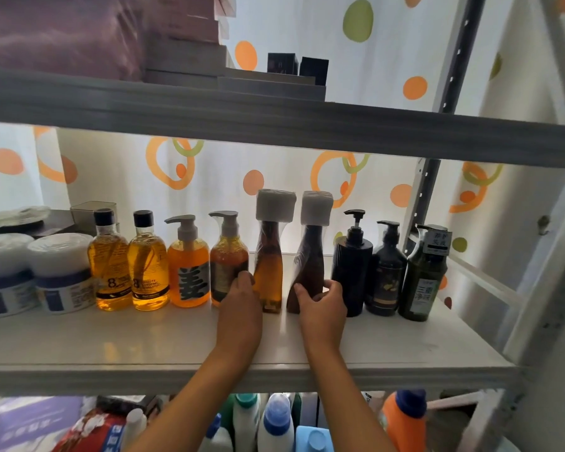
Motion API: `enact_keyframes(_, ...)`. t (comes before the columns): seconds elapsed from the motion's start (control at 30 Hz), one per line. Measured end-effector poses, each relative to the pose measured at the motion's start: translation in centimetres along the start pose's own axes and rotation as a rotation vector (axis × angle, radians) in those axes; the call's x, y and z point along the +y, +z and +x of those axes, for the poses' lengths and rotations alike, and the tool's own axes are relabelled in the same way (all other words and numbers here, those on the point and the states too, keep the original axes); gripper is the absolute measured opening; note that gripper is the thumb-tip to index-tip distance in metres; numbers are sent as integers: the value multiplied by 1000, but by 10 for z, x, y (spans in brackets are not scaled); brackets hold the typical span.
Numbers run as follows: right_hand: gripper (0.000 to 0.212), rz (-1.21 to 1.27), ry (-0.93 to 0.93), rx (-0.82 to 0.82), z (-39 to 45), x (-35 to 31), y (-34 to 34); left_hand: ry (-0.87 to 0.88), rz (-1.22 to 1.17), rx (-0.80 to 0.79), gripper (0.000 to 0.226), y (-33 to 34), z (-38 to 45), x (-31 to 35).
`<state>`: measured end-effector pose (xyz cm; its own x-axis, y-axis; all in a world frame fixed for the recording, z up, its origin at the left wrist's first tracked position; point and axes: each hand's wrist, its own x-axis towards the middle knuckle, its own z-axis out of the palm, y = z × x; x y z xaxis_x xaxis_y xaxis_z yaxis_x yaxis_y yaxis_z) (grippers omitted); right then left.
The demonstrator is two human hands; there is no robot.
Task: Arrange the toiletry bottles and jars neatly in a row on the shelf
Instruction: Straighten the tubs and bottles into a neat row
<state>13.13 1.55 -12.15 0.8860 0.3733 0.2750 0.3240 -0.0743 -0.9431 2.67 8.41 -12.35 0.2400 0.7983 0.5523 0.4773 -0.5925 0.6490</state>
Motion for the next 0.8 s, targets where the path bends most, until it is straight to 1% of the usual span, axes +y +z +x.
enact_keyframes(0.07,53,7,6,-7,-2,-2,-1,19,-41,-17,8,-1,-1,1)
enact_keyframes(0.13,51,13,10,-18,-3,-3,-2,70,-72,-53,10,-2,-4,5)
enact_keyframes(0.23,51,16,14,-37,-6,-6,-3,187,-68,-116,17,-1,-6,8)
enact_keyframes(0.37,48,73,5,-32,-8,-11,-16,270,-60,-155,17,-1,-6,16)
enact_keyframes(0.5,29,91,-43,65,8,-9,-55,492,-14,-202,13,8,-9,40)
enact_keyframes(0.57,25,59,-33,95,19,-1,-77,610,42,-237,24,22,-10,56)
enact_keyframes(0.63,25,-5,-35,44,25,8,-91,656,88,-253,40,36,-12,71)
enact_keyframes(0.73,34,-154,-56,-162,29,17,-100,611,103,-262,59,50,-17,92)
enact_keyframes(0.8,41,-216,-59,-240,32,16,-105,574,117,-293,68,56,-20,97)
